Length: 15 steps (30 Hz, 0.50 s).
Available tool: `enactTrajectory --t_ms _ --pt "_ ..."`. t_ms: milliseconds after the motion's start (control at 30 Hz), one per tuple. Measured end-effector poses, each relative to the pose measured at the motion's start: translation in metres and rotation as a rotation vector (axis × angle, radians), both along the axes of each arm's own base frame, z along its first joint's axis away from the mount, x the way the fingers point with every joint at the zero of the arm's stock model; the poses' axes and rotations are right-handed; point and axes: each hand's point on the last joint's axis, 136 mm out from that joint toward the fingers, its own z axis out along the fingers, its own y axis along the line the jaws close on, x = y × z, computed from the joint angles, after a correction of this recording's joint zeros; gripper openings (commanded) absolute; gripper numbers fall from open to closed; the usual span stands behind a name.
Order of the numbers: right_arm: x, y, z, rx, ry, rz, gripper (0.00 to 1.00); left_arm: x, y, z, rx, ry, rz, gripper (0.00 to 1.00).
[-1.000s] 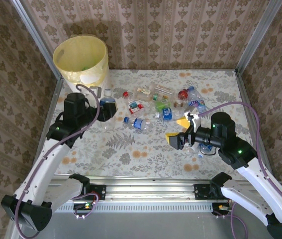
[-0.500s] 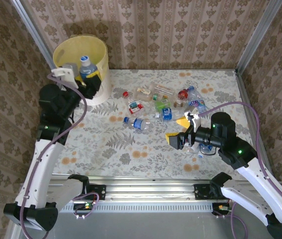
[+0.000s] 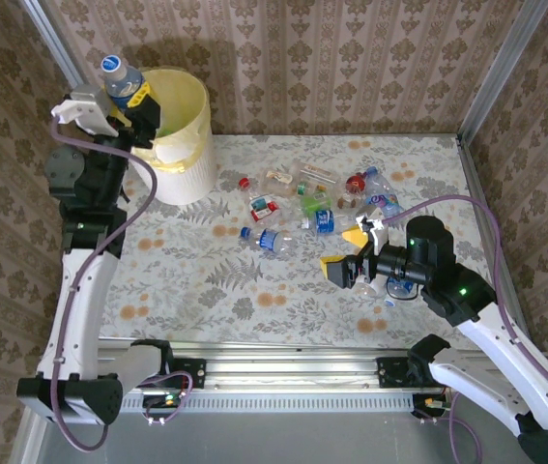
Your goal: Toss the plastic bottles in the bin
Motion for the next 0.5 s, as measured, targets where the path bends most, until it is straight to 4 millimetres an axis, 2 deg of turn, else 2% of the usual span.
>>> enactTrajectory --t_ms 200,500 --pt "0.000 0.000 0.000 -0.002 -0.005 0.000 1.00 0.021 0.009 -0.009 -0.017 0.022 0.022 0.43" --pt "0.000 -0.001 0.000 -0.007 -0.012 0.000 1.00 0.019 0.016 -0.001 -0.035 -0.016 0.032 0.43"
